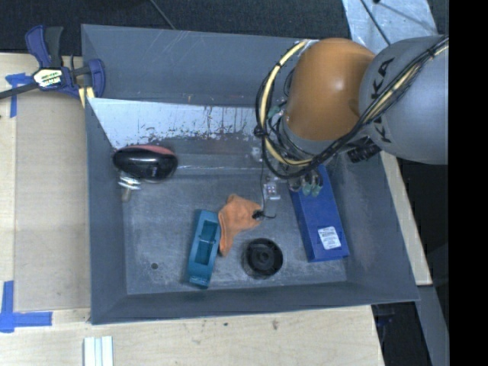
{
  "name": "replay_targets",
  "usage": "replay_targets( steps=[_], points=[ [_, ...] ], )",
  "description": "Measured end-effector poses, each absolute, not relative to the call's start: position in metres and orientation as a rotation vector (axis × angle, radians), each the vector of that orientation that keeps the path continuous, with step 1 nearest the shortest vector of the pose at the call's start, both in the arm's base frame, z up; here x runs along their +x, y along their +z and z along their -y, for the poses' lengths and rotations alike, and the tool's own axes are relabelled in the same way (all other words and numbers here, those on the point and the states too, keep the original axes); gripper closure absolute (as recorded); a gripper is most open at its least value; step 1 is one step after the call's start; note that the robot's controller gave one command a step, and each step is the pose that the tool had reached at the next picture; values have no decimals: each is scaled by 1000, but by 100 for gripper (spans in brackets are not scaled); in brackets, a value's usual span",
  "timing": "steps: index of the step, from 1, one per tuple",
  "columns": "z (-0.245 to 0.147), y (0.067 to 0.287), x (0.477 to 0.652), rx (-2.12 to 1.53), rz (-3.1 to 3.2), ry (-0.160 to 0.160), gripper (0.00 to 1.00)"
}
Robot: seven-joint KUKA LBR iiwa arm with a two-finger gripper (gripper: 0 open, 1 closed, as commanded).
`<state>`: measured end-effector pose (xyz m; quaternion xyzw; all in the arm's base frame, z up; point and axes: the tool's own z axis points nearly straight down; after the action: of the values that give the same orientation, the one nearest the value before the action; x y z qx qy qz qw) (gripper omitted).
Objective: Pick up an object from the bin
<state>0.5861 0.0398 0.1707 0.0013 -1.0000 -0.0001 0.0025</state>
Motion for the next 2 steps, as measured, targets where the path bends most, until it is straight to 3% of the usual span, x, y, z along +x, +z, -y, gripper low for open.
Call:
replay_targets(
  steps=[1, 2],
  points=[
    [-40, 176, 588, 3, 3145, -1, 0],
    [-48, 121, 602, -88, 3150, -2, 0]
  ],
)
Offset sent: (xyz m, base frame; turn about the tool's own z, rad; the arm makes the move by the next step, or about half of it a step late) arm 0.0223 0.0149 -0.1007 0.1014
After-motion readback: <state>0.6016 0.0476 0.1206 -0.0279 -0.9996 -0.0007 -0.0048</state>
